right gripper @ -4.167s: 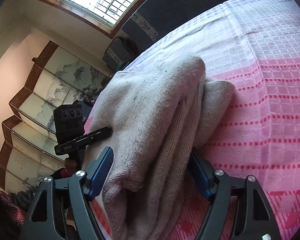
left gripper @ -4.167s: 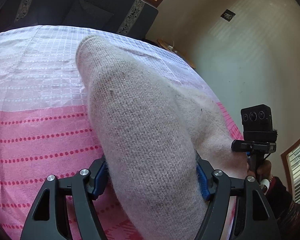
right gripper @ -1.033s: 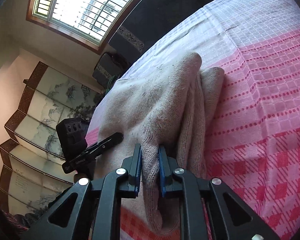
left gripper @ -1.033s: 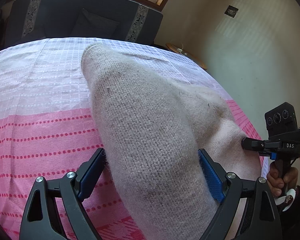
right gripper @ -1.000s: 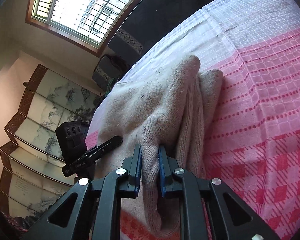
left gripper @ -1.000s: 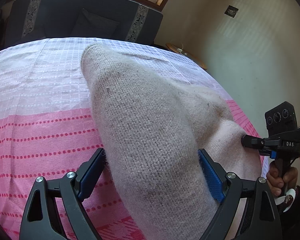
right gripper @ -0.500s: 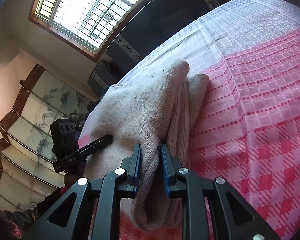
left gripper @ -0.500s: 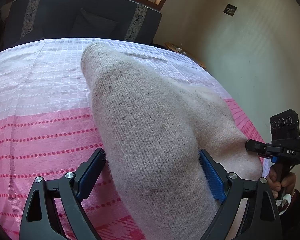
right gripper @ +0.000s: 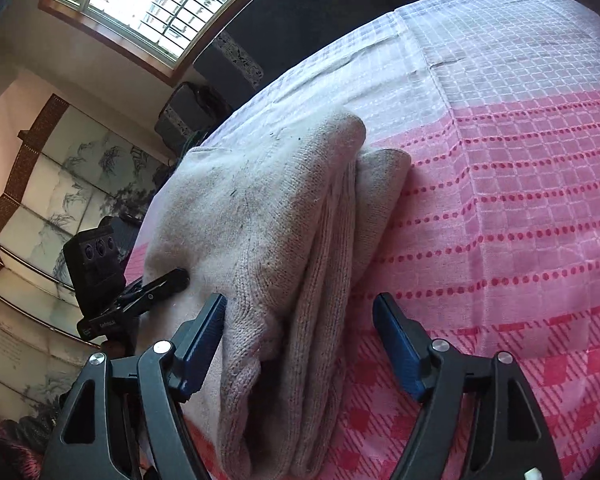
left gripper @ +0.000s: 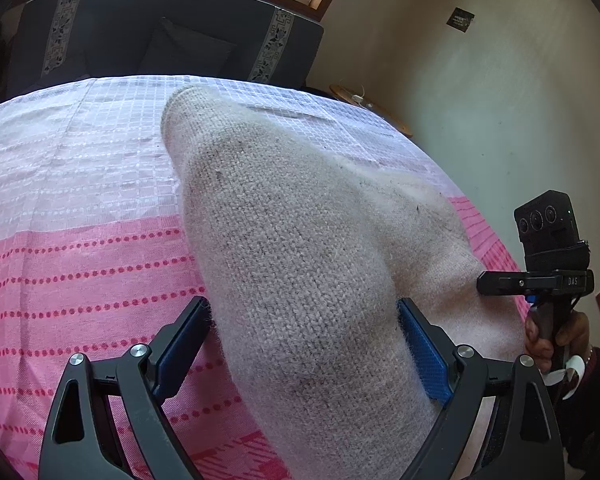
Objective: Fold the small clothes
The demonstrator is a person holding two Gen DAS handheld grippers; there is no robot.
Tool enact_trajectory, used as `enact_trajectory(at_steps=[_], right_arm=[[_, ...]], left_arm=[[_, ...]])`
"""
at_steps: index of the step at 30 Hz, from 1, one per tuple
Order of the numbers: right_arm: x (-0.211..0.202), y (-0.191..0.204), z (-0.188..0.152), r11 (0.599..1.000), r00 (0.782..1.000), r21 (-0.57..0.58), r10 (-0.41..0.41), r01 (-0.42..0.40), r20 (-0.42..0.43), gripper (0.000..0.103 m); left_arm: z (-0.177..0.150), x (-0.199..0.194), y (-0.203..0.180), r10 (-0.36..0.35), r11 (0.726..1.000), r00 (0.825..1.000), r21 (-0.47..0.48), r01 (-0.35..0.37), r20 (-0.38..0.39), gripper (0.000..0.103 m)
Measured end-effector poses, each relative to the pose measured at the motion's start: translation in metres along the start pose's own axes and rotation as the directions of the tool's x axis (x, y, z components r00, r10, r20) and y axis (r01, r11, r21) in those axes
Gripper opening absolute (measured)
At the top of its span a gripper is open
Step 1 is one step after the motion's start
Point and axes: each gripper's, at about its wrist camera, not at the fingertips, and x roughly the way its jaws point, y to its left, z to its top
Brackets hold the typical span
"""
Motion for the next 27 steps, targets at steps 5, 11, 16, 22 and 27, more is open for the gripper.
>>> enact_trajectory(at_steps=[5,11,16,22,27], right_arm=[[0.016,0.004,0.002,0.989,0.986,-0.025,0.145,-0.147,-0.084,0.072],[0.012,-0.017,0.019,0.97,0.972,0.062,0.235,-0.233,-0.016,0.076],[0.02,-0.004,0.011,0.952,0.95,0.035,0.307,-0.305,-0.06,0.078],[0.018,-0.025,0.022,0.94,0.95,0.139,0.311,-0.312,0.027,0.07],[0.021,-0.007,0.009,0.962,0.961,0.018,0.271,-0.271,-0.048,0.07]], left_arm=[[0.0,0.001,0.0,-0.004,1.0,1.0,0.002,0.004,-0.002,0.092],[0.0,0.001,0.0,-0.005,1.0,1.0,0.001,0.005,-0.002,0.092],[0.0,0.0,0.0,-0.01,1.0,1.0,0.004,0.01,-0.004,0.092],[0.001,0.001,0.001,-0.014,1.0,1.0,0.004,0.014,-0.007,0.092],[0.002,0.002,0.004,-0.027,1.0,1.0,-0.004,0.027,-0.01,0.092]])
